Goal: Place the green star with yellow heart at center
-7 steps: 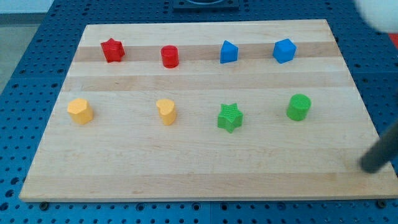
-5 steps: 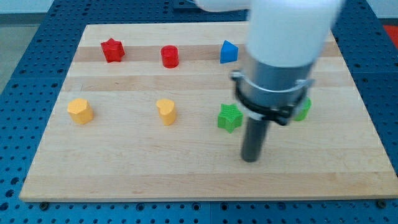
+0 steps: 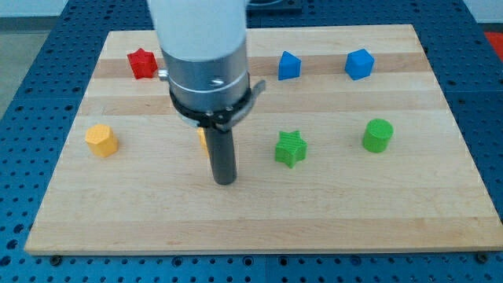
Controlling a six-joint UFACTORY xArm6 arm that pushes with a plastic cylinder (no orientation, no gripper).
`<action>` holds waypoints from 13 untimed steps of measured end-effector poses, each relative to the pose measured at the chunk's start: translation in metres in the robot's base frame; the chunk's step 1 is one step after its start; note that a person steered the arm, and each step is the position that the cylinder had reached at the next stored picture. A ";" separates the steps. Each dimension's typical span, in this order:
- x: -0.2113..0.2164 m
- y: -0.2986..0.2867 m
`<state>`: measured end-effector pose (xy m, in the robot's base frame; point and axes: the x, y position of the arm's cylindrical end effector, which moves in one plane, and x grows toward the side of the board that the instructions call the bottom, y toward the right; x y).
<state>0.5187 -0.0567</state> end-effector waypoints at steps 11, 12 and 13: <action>0.007 0.021; 0.046 0.080; 0.033 0.153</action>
<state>0.5516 0.0965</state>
